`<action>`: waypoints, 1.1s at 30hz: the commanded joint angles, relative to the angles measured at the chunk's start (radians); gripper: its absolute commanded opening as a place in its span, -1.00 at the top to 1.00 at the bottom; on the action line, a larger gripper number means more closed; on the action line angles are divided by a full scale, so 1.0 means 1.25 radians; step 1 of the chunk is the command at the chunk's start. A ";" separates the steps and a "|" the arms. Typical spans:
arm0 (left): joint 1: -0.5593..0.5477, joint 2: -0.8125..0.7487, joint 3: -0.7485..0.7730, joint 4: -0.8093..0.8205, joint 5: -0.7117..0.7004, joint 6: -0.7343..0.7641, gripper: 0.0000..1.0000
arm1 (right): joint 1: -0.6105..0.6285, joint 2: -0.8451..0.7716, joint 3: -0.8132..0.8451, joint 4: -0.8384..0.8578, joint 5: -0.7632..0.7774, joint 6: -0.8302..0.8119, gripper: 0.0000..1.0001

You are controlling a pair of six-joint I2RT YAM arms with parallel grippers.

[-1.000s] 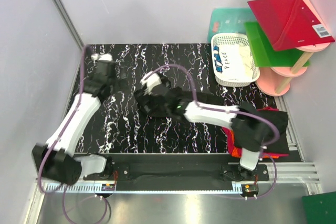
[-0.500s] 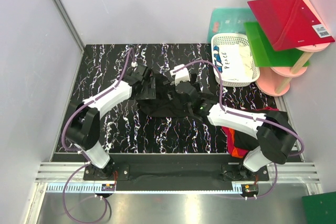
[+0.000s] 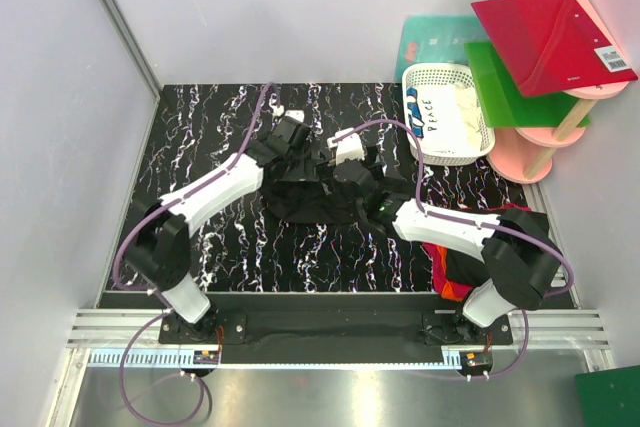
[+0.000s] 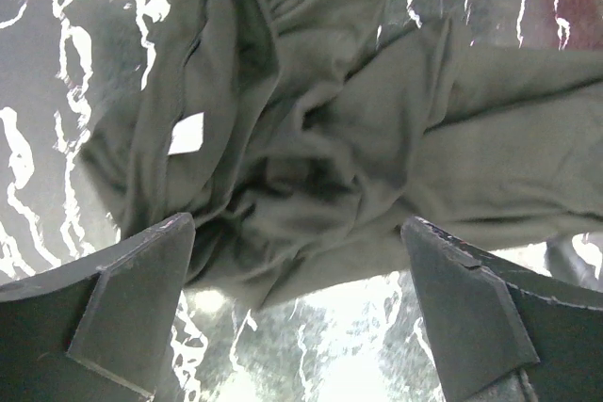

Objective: Fold and stack the t-shirts

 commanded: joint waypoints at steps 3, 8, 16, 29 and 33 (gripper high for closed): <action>0.003 0.133 0.090 0.039 0.000 0.006 -0.93 | -0.013 -0.014 -0.006 0.001 0.048 0.020 -1.00; 0.003 0.208 0.134 0.050 -0.010 0.001 -0.75 | -0.013 -0.039 -0.026 -0.003 0.049 0.030 -0.99; 0.003 0.090 0.080 0.061 -0.098 -0.008 1.00 | -0.013 -0.044 -0.060 -0.024 0.046 0.079 -0.99; 0.127 -0.301 -0.183 -0.032 -0.299 -0.109 1.00 | -0.023 0.074 -0.006 -0.044 0.024 0.116 -0.99; 0.228 -0.341 -0.227 -0.034 -0.307 -0.128 1.00 | -0.029 0.106 0.019 -0.067 0.027 0.130 -0.99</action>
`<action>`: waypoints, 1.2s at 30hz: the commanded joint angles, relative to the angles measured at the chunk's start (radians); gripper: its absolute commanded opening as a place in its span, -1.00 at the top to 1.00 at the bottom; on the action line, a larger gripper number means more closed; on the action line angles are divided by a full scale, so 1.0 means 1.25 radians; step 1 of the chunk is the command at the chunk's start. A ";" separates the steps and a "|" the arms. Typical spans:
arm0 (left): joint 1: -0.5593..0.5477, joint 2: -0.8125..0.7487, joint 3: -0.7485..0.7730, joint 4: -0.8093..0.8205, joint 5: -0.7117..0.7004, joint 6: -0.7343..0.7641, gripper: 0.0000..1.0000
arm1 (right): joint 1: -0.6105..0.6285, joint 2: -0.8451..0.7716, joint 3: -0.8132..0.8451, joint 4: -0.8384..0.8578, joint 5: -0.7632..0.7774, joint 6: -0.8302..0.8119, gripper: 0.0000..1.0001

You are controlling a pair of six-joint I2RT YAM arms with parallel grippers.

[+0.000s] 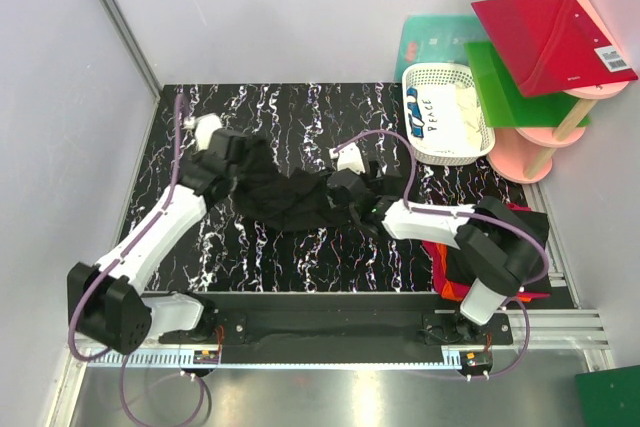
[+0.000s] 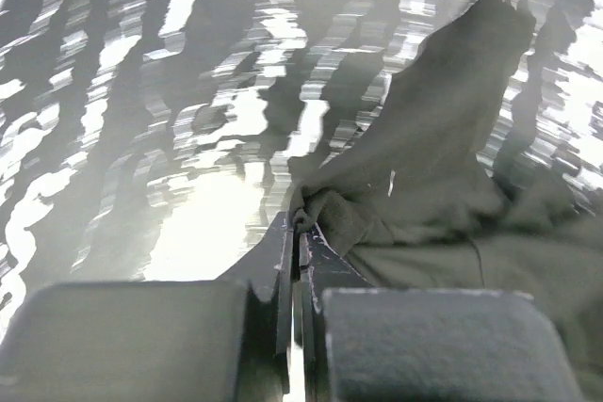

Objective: Fold and stack the t-shirts

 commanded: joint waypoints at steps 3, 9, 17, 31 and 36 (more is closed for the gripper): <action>0.116 -0.043 -0.047 -0.039 -0.082 -0.079 1.00 | -0.020 0.033 0.059 -0.015 0.004 0.048 -0.99; 0.174 -0.080 -0.109 -0.015 -0.051 -0.103 0.09 | -0.027 0.061 0.076 -0.023 -0.023 0.067 -0.99; 0.163 -0.176 -0.172 0.106 0.171 -0.056 -0.98 | -0.027 0.087 0.102 -0.017 -0.080 0.077 -0.99; 0.012 0.050 -0.168 0.152 0.237 0.018 -0.95 | -0.027 0.112 0.125 -0.017 -0.112 0.082 -1.00; -0.018 0.163 -0.131 0.156 0.219 0.005 -0.80 | -0.027 0.107 0.120 -0.020 -0.102 0.080 -0.99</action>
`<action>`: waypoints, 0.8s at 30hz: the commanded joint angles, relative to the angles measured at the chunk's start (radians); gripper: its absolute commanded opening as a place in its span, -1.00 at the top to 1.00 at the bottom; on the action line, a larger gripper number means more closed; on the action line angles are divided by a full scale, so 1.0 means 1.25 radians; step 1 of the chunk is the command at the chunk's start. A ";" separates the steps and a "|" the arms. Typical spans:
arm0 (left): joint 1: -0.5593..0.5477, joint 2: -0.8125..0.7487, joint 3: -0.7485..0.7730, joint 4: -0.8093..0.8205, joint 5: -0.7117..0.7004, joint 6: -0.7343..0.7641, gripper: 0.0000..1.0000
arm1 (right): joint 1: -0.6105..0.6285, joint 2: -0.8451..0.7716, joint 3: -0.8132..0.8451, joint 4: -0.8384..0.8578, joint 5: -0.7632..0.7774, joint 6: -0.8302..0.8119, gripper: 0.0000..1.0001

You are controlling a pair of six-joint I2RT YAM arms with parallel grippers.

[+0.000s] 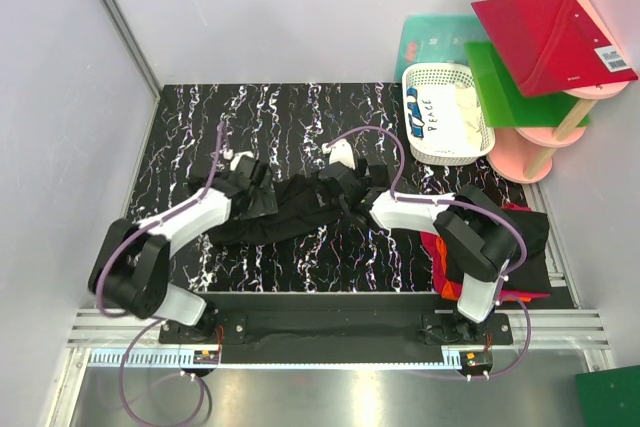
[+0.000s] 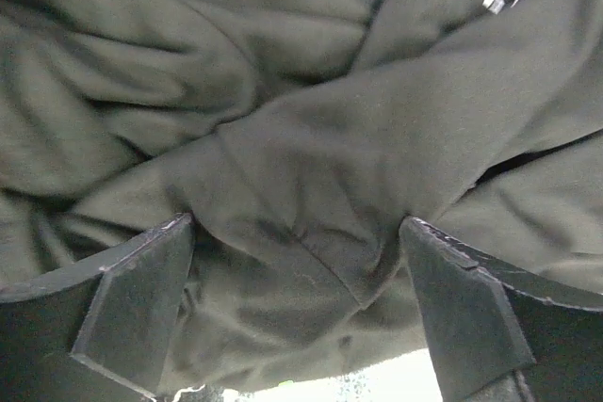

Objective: Fold and stack the t-shirts

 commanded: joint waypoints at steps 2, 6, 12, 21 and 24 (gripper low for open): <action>-0.018 0.063 0.067 0.031 -0.010 0.002 -0.24 | -0.005 -0.008 0.025 0.010 0.008 0.010 -0.99; -0.021 0.056 0.077 0.014 -0.041 -0.016 1.00 | -0.005 0.000 0.027 0.008 0.006 0.012 -0.99; -0.021 -0.016 0.131 -0.045 -0.147 -0.022 1.00 | -0.005 0.027 0.035 0.017 0.001 0.023 -0.99; -0.018 0.088 0.337 -0.070 -0.269 0.032 0.98 | -0.005 0.073 0.067 0.018 0.000 0.036 -1.00; -0.006 0.206 0.453 -0.099 -0.291 0.048 1.00 | -0.006 0.072 0.064 0.021 0.013 0.035 -0.99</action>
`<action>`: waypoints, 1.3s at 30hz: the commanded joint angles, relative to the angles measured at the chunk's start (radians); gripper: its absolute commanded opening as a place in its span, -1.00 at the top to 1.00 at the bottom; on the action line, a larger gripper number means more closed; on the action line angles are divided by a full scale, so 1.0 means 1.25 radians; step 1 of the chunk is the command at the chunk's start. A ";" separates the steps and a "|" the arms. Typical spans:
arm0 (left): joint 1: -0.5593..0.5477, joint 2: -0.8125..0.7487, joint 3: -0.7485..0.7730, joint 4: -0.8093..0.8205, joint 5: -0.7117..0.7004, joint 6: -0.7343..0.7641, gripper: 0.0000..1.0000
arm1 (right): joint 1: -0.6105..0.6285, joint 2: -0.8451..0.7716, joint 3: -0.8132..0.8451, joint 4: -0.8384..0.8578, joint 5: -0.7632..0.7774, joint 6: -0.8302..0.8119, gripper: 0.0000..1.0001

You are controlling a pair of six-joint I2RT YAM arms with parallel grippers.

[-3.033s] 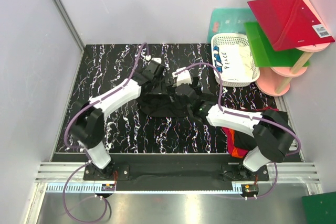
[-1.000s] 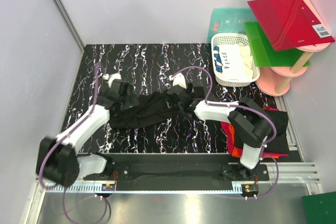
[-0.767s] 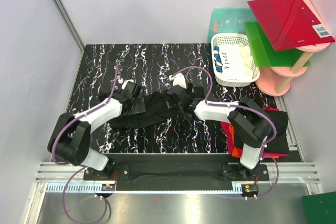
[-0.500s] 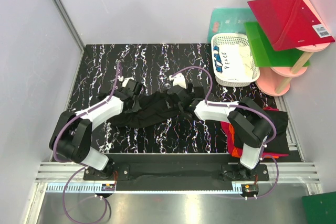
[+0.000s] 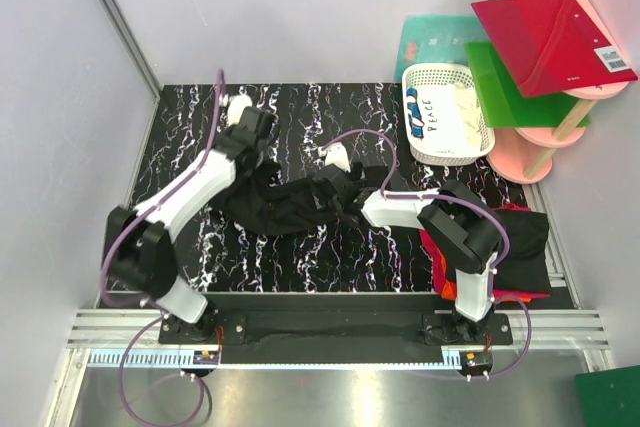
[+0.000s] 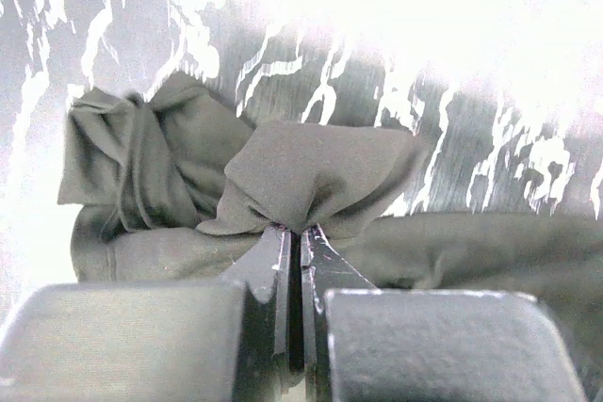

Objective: Fold and stack the t-shirts

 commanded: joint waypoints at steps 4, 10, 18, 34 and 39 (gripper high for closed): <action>0.036 0.195 0.222 -0.078 -0.107 0.023 1.00 | -0.018 0.005 0.037 0.029 0.059 0.015 -0.99; 0.060 0.036 0.123 -0.077 -0.129 0.027 1.00 | -0.043 0.028 0.068 0.008 0.155 0.029 -0.99; 0.082 -0.131 -0.031 -0.078 -0.122 -0.005 1.00 | -0.073 0.078 0.123 -0.075 0.190 0.060 -0.99; 0.106 -0.214 -0.068 -0.124 -0.187 -0.047 1.00 | -0.088 -0.022 0.107 0.046 0.158 -0.032 1.00; 0.106 -0.355 -0.111 -0.162 -0.146 -0.098 1.00 | -0.140 -0.013 0.172 0.060 0.193 -0.063 1.00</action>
